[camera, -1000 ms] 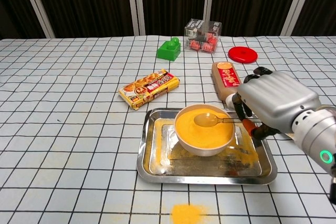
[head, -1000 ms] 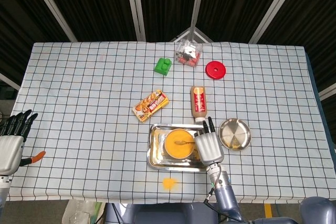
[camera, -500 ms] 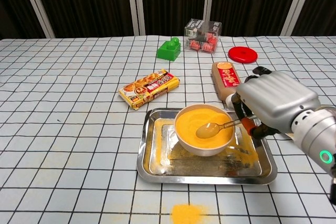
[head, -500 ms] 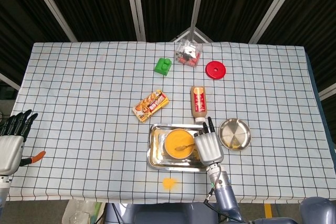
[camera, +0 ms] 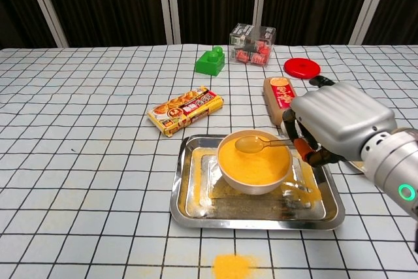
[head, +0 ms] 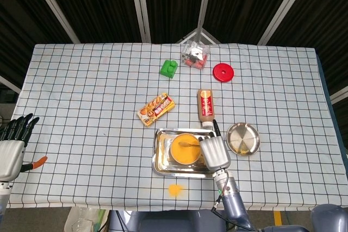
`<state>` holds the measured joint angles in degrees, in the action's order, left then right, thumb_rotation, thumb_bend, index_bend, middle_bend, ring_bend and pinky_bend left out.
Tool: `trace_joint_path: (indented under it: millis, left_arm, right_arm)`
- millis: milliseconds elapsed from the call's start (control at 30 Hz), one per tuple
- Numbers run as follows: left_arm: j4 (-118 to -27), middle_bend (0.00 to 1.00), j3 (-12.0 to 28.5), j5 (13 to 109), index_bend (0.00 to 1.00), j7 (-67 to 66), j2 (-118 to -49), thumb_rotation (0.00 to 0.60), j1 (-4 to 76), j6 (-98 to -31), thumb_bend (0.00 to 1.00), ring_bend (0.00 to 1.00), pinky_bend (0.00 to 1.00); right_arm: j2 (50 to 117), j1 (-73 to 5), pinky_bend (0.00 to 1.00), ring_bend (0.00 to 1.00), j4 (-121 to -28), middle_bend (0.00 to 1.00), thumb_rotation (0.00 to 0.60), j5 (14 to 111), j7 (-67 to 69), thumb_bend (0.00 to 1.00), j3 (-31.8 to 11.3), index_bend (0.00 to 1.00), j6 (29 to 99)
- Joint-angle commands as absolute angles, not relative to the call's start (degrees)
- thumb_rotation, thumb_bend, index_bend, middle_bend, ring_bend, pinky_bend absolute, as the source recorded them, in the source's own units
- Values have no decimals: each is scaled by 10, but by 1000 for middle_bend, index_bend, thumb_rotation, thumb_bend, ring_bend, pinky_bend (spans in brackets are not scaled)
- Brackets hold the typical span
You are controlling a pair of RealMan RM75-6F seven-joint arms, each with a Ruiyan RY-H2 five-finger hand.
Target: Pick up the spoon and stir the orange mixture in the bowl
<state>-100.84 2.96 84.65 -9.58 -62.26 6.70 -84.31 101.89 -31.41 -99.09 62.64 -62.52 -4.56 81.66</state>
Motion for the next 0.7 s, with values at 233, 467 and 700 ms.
trace_joint_path:
  millis: [233,467,700]
  left_arm:
    - [-1008,0,30,846,0,-94,-623,600,67,-842,0,0,0]
    - [-1008,0,30,845,0,-95,-623,600,68,-841,0,0,0]
    - [-1008,0,29,848,0,-95,-623,600,67,-844,0,0,0]
  right_arm:
    - [1011,-314,0,455,-994,756,600,646,-618,819,-42,922,812]
    - [1000,-318,0,469,-1012,784,600,667,-632,832,-31,947,805]
    - [980,-326,0,472,-1014,788,600,715,-671,833,-2,949,801]
